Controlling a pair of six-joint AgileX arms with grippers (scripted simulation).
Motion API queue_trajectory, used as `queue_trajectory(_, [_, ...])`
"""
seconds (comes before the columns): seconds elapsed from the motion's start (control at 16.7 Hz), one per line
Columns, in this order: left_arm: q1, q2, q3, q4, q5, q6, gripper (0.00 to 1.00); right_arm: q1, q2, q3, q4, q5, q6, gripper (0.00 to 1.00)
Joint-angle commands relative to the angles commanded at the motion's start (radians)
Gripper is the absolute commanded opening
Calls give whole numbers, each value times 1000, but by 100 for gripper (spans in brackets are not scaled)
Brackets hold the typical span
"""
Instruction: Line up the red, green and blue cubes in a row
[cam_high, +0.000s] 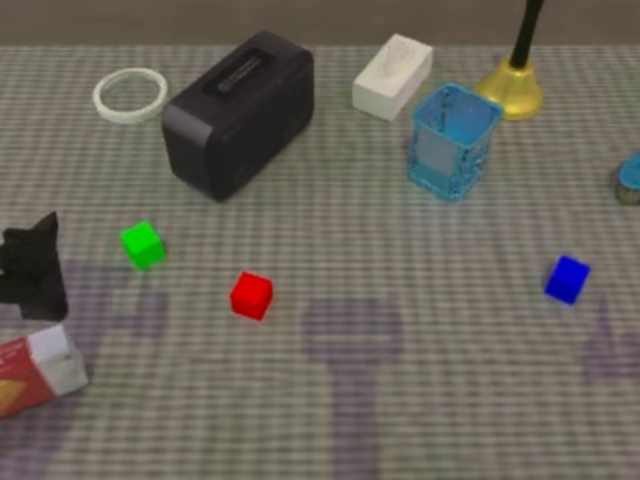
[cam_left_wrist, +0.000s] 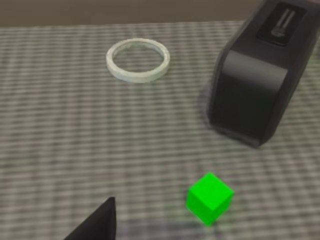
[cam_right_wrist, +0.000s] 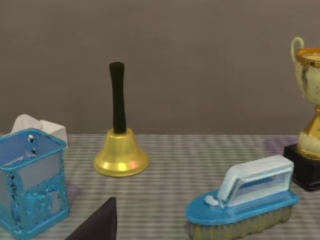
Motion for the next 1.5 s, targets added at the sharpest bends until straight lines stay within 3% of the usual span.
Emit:
queue_trajectory(0.48, [-200,879,616,-440,-1,-52,100,0,0,0,0,0,0,100])
queue_trajectory(0.84, [-315,1342,986,-685,-1,-86,100,0,0,0,0,0,0,100])
queue_trajectory(1.14, [-361,1524,1143,-775,0,-99,100,0,0,0,0,0,0,100])
queue_trajectory(1.5, [-358,1529,1145,-773,0,-98,100,0,0,0,0,0,0,100])
